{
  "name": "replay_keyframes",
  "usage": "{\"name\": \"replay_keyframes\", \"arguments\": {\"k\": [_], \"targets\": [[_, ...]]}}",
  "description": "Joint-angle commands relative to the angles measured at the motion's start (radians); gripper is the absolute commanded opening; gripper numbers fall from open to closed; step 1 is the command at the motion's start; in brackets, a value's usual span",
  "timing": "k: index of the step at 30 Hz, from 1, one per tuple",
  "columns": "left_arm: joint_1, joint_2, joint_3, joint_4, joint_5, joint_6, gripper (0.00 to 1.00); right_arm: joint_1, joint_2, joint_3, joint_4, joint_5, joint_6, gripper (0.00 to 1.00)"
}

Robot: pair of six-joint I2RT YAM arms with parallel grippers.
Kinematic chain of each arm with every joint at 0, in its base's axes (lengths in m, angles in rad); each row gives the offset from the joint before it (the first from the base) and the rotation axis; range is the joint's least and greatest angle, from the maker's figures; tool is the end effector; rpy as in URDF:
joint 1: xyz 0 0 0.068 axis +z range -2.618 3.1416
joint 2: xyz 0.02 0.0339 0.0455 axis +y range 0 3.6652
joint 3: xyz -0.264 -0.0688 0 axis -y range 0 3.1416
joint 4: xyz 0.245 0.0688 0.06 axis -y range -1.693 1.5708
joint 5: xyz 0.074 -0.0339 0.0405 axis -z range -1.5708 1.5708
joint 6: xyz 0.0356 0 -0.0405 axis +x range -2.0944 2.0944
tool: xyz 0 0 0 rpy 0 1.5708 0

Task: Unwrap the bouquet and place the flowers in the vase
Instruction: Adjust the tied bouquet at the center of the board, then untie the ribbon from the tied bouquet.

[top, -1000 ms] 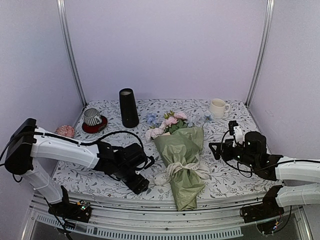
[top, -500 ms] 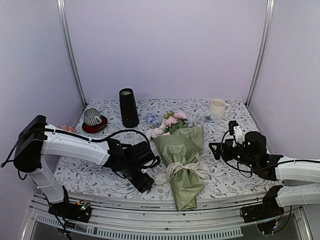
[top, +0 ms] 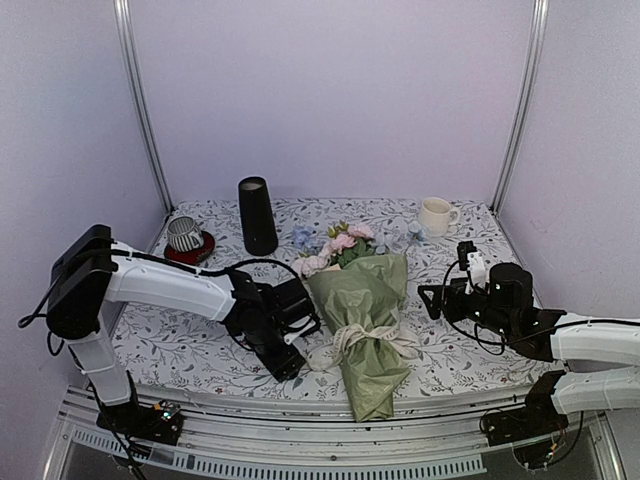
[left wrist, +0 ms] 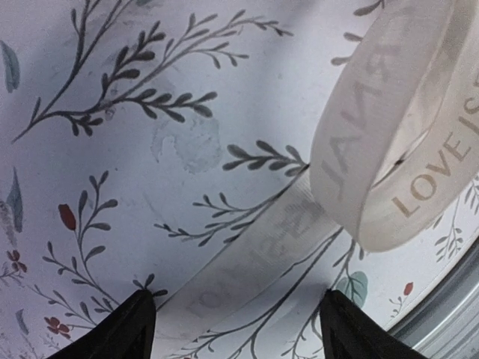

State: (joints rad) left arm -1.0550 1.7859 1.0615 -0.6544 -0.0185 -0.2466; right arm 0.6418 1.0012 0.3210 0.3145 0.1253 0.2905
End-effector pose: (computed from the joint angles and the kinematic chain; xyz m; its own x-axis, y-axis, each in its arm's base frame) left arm 0.1587 -0.2785 0.1464 -0.6814 0.7070 -0.1895 0.7236 0.6897 -0.0290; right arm 0.1692 0.1209 0.1893 -0.4178 0.0425 -0.9075 -0.3974 0.8897 0.2247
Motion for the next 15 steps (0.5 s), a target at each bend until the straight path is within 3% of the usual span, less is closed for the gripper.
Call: {"name": "replay_keyframes", "arguments": {"k": [1, 6, 15], "targets": [[0.010, 0.043, 0.052, -0.024, 0.018, 0.029, 0.75, -0.003, -0.010, 0.001, 0.004, 0.019, -0.011, 0.99], [0.014, 0.097, 0.083, -0.048, 0.022, 0.031, 0.59, -0.002, -0.013, 0.002, 0.003, 0.020, -0.012, 0.99], [0.014, 0.119, 0.071, -0.063, 0.036, 0.016, 0.21, -0.002, -0.030, -0.003, 0.001, 0.023, -0.010, 0.99]]}}
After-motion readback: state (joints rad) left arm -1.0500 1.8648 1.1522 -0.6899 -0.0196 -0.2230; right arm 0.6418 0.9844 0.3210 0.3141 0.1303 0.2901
